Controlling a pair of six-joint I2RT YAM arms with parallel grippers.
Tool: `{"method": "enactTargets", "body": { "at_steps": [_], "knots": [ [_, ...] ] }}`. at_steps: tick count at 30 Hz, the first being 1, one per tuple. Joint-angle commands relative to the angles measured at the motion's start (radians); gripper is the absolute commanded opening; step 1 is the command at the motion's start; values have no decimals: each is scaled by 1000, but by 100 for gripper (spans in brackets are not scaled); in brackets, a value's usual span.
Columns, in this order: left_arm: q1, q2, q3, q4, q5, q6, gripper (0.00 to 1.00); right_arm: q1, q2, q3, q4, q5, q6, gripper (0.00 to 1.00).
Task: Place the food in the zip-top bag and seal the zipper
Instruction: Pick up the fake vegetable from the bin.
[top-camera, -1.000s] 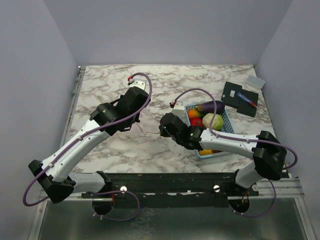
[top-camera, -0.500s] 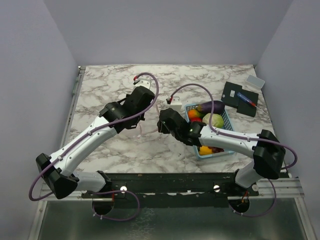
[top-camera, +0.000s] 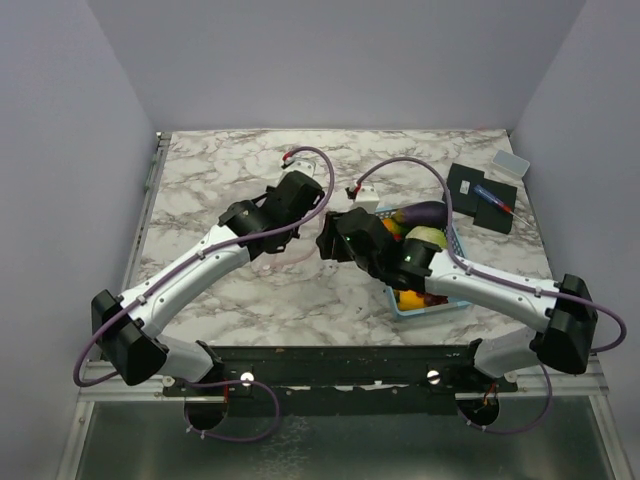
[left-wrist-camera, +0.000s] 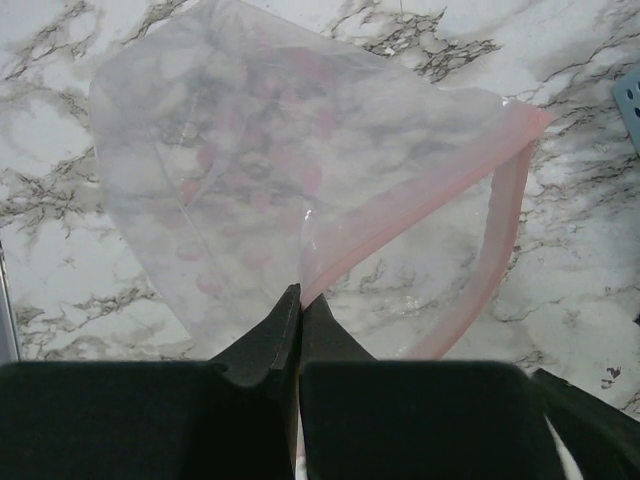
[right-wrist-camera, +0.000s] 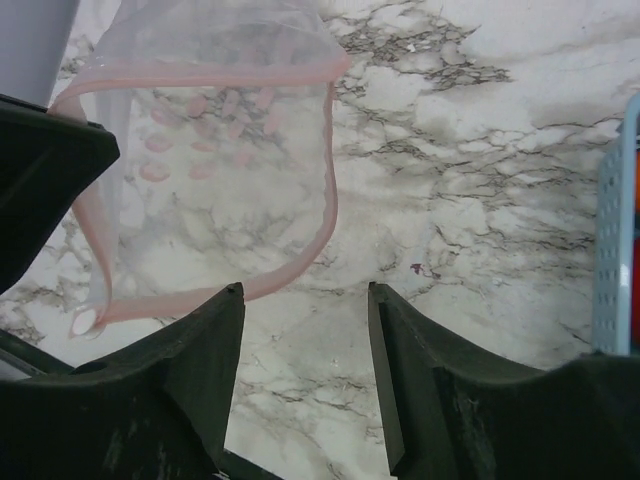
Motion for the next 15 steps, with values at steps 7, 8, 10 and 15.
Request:
{"method": "enactTargets", "body": {
  "at_steps": [7, 8, 10, 15],
  "knots": [
    [6, 31, -28, 99, 6, 39, 0, -49, -191, -20, -250, 171, -23, 70],
    [8, 31, -34, 103, 5, 40, 0, -65, -207, -26, -267, 173, -23, 70],
    [11, 30, -47, 113, 10, 40, 0, -104, -230, -36, -304, 169, -21, 77],
    [18, -2, -108, 168, 21, 36, 0, -185, -255, -33, -400, 176, -32, 84]
  ]
}}
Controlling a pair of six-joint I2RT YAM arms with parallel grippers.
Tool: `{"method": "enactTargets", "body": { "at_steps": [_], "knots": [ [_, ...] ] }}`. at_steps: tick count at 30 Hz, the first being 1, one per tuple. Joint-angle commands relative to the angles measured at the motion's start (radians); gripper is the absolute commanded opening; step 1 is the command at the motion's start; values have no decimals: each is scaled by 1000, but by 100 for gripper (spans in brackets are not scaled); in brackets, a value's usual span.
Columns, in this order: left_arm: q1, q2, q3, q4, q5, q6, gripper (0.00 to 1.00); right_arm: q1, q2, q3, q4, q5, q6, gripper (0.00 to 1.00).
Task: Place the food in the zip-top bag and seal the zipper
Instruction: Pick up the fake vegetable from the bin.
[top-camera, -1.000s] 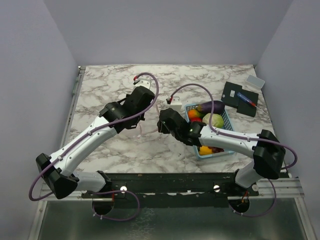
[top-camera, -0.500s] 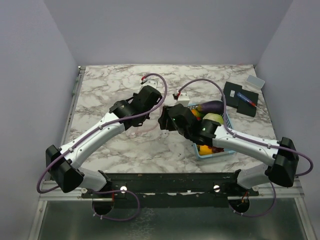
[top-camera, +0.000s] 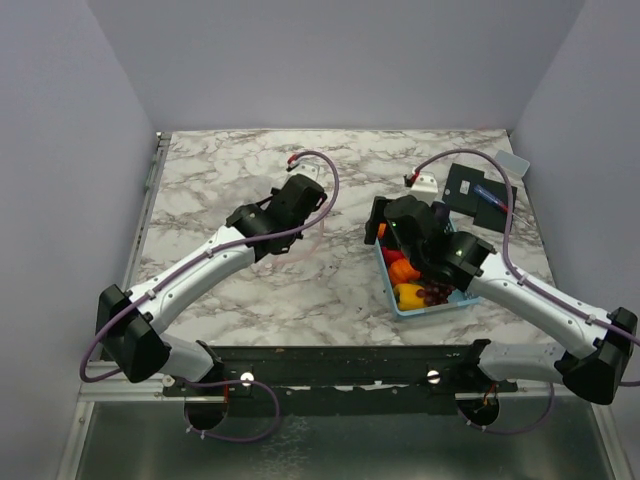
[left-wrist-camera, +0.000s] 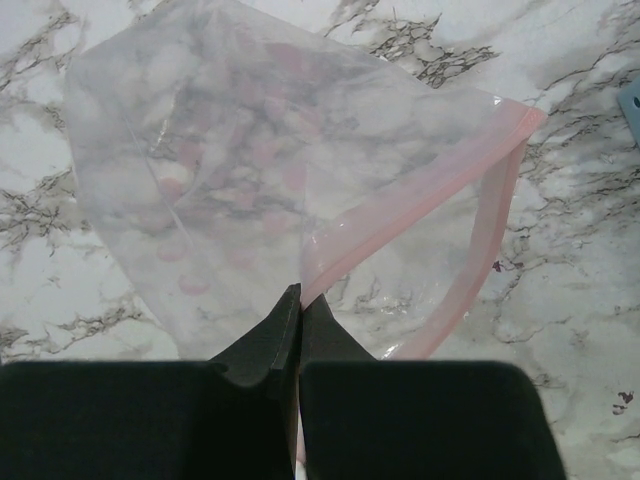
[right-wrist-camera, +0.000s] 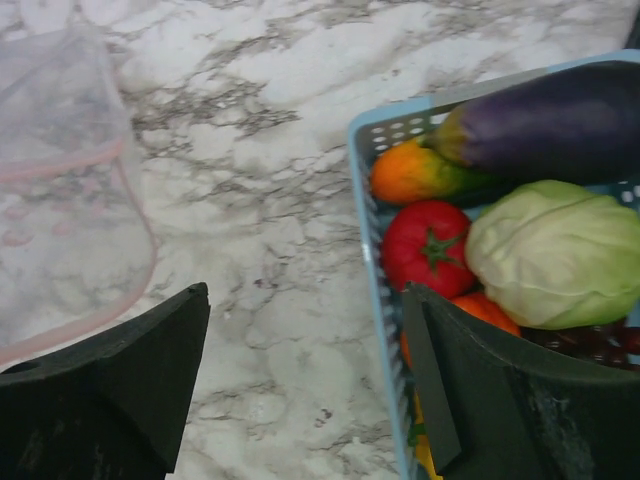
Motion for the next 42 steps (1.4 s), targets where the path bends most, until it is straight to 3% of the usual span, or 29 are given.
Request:
{"method": "enactTargets", "body": {
  "at_steps": [1, 4, 18, 42],
  "knots": [
    [10, -34, -70, 82, 17, 6, 0, -52, -21, -9, -145, 54, -17, 87],
    [12, -51, -106, 108, 17, 6, 0, -82, -32, -10, -188, 69, -18, 100],
    [14, -45, -165, 141, 53, 17, 0, -238, -4, -49, -288, 99, 23, 100],
    [14, -48, -183, 147, 38, 26, 0, -419, 79, -218, -41, -73, -26, 100]
  ]
}}
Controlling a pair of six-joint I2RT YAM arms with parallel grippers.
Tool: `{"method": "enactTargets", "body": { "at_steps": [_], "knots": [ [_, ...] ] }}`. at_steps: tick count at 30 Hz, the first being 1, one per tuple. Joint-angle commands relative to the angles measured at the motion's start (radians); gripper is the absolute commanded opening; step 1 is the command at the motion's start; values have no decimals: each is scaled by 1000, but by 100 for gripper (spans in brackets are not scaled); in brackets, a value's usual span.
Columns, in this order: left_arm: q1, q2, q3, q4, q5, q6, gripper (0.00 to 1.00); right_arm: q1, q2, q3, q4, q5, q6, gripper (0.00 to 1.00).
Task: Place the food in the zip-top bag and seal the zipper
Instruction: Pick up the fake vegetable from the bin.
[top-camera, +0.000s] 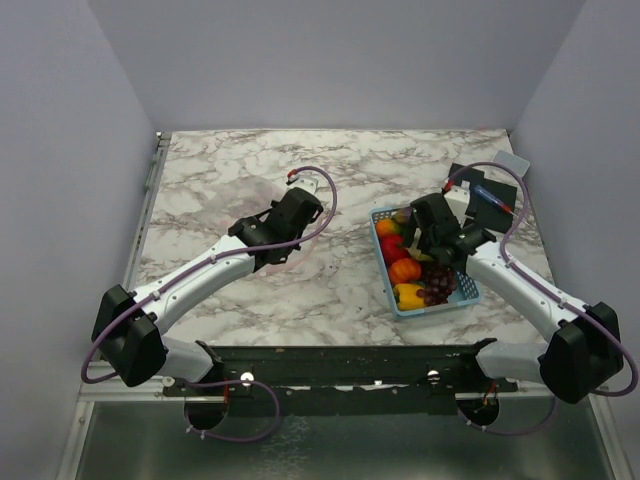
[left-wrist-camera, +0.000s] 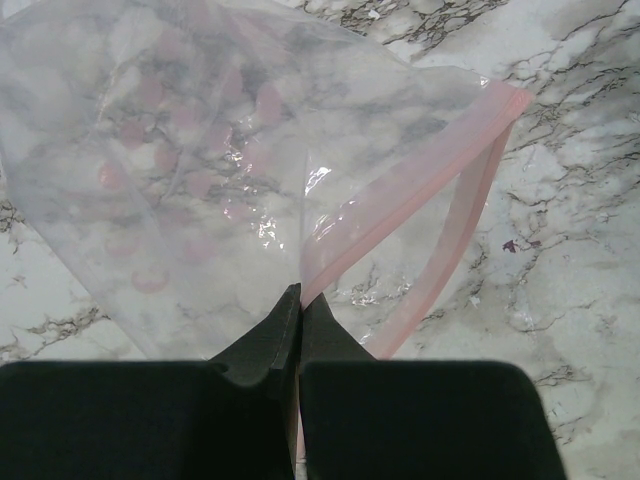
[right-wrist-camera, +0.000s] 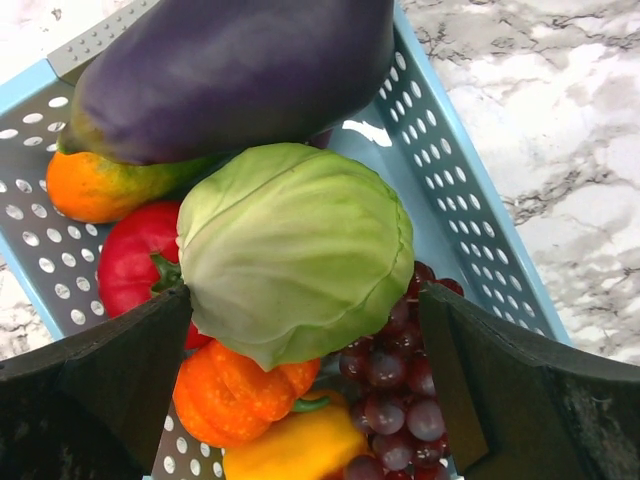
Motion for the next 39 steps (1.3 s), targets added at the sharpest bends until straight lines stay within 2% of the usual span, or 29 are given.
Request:
{"method": "enactTargets", "body": {
  "at_steps": [1, 4, 8, 12, 15, 18, 32, 39],
  "knots": [
    [4, -19, -10, 14, -7, 9, 0, -28, 21, -38, 63, -48, -23, 100],
    [3, -17, -10, 14, -6, 10, 0, -41, 23, -59, 87, -67, -27, 95],
    [3, -14, -10, 14, -6, 12, 0, -51, 23, -75, 103, -83, -33, 78],
    [3, -16, -11, 14, -6, 13, 0, -53, 12, -81, 107, -85, -43, 51],
    [3, -16, -10, 14, -6, 13, 0, -54, 4, -86, 103, -88, -47, 22],
    [4, -16, -10, 13, -6, 14, 0, -53, -6, -83, 93, -90, -50, 1],
    [4, -13, -10, 13, -1, 12, 0, -52, -179, 16, 8, -191, -141, 1],
    [3, -13, -8, 14, 3, 8, 0, -38, -215, 62, 1, -336, -159, 0]
  ]
}}
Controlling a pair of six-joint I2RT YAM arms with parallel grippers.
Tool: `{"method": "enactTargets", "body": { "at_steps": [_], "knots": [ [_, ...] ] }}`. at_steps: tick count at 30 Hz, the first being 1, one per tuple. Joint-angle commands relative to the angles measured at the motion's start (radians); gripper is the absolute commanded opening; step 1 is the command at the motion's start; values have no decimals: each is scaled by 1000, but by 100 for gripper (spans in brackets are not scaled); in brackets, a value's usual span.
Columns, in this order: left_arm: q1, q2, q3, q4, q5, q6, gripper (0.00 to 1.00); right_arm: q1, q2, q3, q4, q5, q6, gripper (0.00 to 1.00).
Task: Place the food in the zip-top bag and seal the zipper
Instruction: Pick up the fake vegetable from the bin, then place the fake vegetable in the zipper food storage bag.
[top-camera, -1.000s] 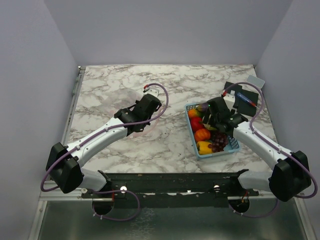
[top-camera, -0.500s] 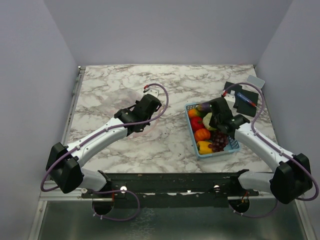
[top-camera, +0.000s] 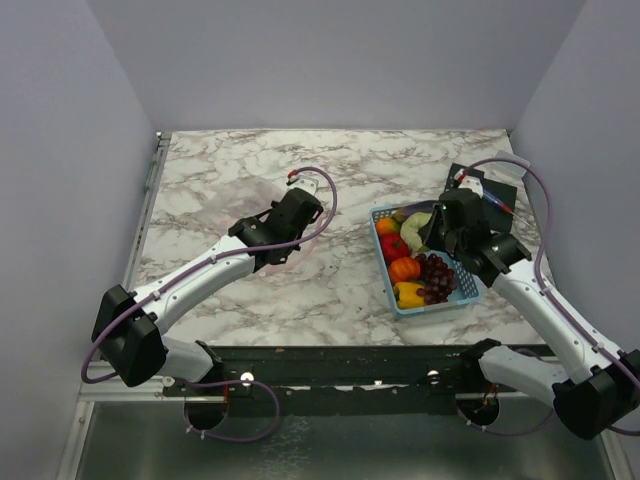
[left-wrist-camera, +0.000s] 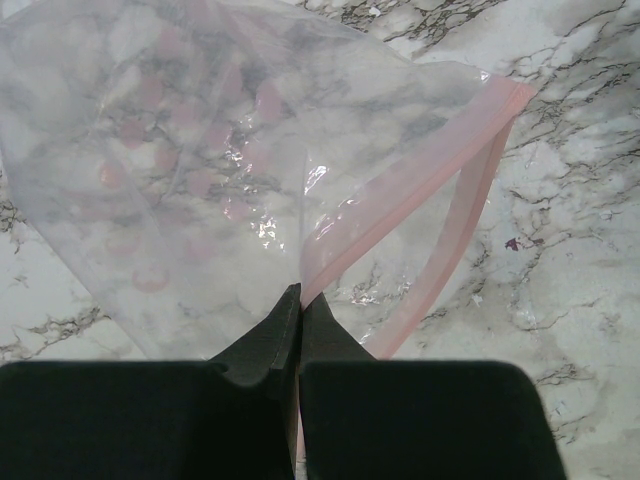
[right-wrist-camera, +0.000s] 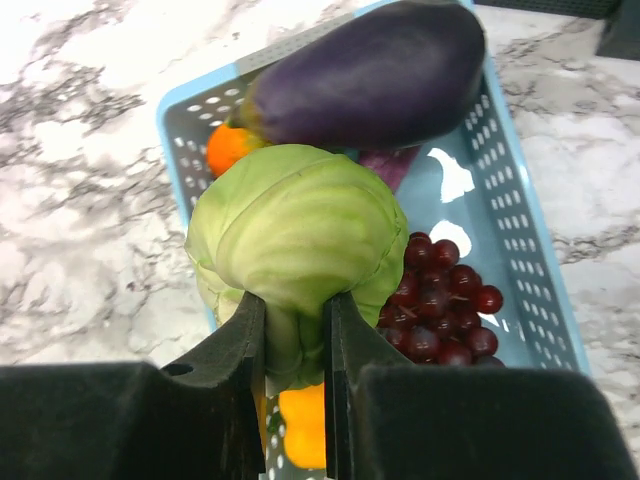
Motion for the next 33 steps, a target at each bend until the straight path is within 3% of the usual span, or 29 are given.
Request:
{"method": "enactTargets", "body": {
  "at_steps": [1, 12, 18, 33],
  "knots": [
    [3, -13, -5, 13, 3, 4, 0, 16, -25, 33, -7, -128, -27, 1],
    [3, -12, -5, 14, 15, 5, 0, 129, -15, 31, 154, -368, -18, 1],
    [4, -16, -6, 15, 17, 6, 0, 290, 69, 65, 218, -267, 5, 1],
    [4, -29, -3, 15, 39, 7, 0, 419, 303, 152, 413, -239, 47, 1]
  ]
}}
